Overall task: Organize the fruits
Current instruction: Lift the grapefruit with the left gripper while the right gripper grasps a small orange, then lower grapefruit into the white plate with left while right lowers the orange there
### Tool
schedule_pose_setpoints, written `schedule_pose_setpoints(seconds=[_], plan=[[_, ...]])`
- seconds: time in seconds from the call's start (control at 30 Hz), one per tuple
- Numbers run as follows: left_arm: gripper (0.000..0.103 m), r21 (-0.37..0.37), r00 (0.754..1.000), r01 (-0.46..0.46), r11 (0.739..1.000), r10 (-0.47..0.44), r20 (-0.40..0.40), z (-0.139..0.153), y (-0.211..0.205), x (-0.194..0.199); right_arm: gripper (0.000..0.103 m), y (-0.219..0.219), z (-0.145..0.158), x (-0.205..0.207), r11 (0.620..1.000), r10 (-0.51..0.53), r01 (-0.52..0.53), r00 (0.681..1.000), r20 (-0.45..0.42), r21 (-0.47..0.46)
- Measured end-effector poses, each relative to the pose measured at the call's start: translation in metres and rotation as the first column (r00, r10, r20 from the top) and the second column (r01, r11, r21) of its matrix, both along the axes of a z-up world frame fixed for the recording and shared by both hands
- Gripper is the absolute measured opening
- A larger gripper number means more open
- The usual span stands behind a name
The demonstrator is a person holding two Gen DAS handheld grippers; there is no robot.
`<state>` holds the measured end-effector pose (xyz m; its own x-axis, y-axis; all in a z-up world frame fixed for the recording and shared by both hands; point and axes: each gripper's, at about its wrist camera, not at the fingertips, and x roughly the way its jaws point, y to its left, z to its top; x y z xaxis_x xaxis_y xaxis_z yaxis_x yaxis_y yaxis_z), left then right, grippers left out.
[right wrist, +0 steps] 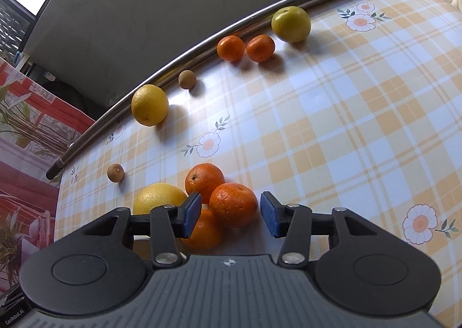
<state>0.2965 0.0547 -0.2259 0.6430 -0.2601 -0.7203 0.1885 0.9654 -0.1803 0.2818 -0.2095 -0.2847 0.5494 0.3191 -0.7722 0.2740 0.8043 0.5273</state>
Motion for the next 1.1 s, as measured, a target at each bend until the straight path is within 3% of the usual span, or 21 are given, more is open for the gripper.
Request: schedule_pose_setpoints(seconds=[0.07,0.4,0.87,1.1], plan=[[0.048,0.001,1.0,-0.003,1.0,0.003,-0.007,0.001,0.0,-0.001,0.04,-0.002,-0.002,-0.001,1.0,-0.01,0.01,1.0,-0.005,0.013],[0.048,-0.006,1.0,-0.019,1.0,0.019,-0.022,0.008,0.008,-0.011,0.04,-0.009,0.011,-0.034,0.997,-0.028,0.027,0.999,0.027,0.07],[0.048,0.044,0.999,0.008,0.999,-0.009,0.036,0.035,0.019,-0.005,0.04,0.032,0.037,-0.079,0.984,0.157,-0.145,0.98,0.121,-0.098],[0.048,0.003,0.997,0.073,0.997,-0.073,0.0,0.026,0.0,-0.009,0.04,0.056,0.034,-0.084,0.955,0.271,-0.257,0.959,0.08,-0.15]])
